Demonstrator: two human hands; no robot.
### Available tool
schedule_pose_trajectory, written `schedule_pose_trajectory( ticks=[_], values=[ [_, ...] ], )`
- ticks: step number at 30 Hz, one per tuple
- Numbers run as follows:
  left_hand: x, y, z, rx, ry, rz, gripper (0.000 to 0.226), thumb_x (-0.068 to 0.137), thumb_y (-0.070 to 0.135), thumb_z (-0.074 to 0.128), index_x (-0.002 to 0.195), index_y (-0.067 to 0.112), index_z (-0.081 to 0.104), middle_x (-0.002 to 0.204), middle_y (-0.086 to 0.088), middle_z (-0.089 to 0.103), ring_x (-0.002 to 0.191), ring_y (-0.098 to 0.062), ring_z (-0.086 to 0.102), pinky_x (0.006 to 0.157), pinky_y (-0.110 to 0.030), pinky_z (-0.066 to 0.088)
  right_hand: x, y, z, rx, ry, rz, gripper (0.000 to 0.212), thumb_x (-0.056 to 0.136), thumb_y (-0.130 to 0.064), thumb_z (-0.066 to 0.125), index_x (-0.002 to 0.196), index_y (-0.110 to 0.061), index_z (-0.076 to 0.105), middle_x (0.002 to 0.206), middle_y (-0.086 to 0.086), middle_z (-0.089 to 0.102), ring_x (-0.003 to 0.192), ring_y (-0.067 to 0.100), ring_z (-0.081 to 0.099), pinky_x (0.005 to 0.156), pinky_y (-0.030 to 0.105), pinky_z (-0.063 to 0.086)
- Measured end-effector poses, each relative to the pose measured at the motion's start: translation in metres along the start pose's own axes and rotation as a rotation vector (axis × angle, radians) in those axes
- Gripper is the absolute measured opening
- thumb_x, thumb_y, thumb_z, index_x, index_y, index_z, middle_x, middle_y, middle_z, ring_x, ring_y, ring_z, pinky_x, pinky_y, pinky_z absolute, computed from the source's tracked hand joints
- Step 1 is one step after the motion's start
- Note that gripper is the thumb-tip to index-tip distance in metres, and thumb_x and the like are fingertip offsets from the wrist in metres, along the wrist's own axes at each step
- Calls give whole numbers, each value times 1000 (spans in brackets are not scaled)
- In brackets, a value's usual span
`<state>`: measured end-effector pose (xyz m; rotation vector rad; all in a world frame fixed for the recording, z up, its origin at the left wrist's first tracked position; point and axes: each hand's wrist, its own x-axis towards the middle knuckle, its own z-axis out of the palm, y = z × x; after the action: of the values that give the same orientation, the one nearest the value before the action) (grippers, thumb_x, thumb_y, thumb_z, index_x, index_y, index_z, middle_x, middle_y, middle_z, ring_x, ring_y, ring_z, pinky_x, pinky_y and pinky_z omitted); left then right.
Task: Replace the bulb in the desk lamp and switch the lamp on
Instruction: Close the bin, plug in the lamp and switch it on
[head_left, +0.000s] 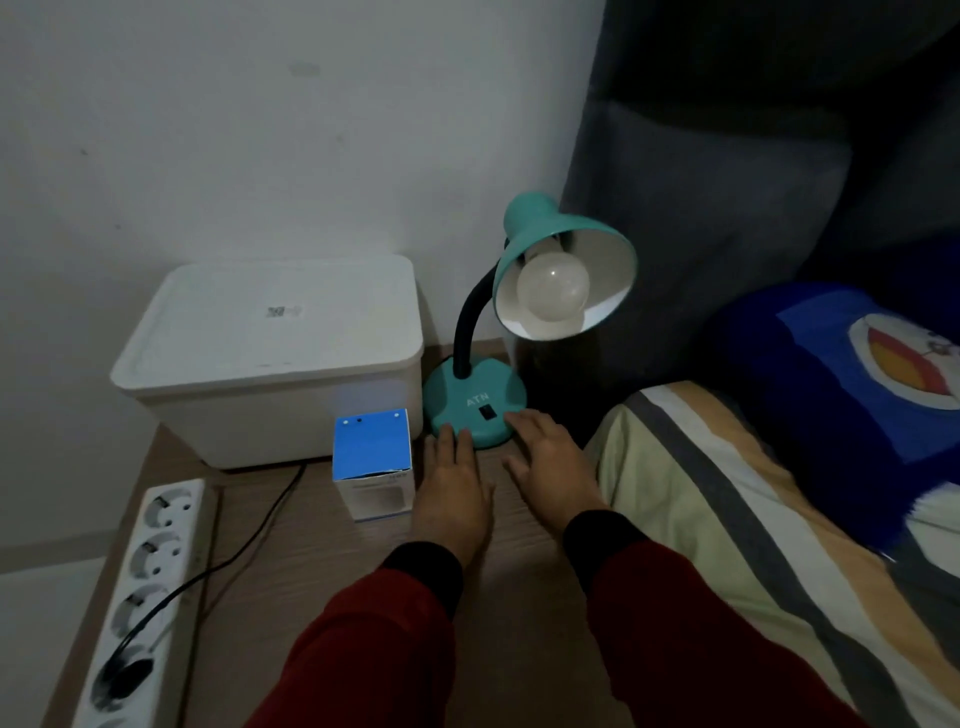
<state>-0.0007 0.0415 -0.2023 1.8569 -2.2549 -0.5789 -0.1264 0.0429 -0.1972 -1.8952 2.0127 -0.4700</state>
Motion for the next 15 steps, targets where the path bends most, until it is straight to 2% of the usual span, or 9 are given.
schedule_pose_trajectory(
  ticks=[3, 6, 8, 11, 15],
  values=[
    [-4, -10, 20, -50, 72, 51, 67, 97, 30, 40, 150, 10, 4, 160, -10, -2, 148, -27, 1, 120, -33, 11, 4, 7, 16, -15, 56, -42, 54, 89, -20, 58, 141, -18, 44, 147, 9, 41, 128, 30, 44, 107, 39, 41],
    [-5, -18, 34, -26, 178, 69, 63, 93, 35, 33, 148, 7, 22, 158, -13, 17, 145, -31, 20, 116, -39, 20, 9, 13, 28, -14, 139, -84, 52, 84, -18, 64, 135, -19, 52, 140, 15, 47, 115, 35, 52, 96, 44, 49],
    [-5, -20, 38, -9, 217, 65, 65, 90, 38, 28, 147, 8, 27, 156, -13, 23, 143, -31, 26, 113, -37, 17, 11, 15, 34, -22, 193, -104, 49, 83, -21, 61, 132, -20, 55, 134, 16, 51, 107, 35, 55, 88, 45, 54],
    [-6, -21, 39, -24, 243, 74, 64, 90, 37, 28, 148, 11, 24, 158, -10, 18, 145, -27, 21, 114, -33, 12, 12, 16, 40, -30, 244, -104, 49, 85, -33, 44, 132, -24, 54, 130, 14, 54, 101, 31, 57, 82, 39, 55],
    [-6, -20, 38, -46, 236, 87, 62, 93, 32, 38, 150, 14, 20, 159, -7, 13, 147, -24, 14, 115, -30, 7, 13, 18, 45, -48, 281, -104, 49, 86, -32, 42, 134, -26, 53, 130, 12, 54, 100, 29, 56, 81, 36, 55]
  ],
)
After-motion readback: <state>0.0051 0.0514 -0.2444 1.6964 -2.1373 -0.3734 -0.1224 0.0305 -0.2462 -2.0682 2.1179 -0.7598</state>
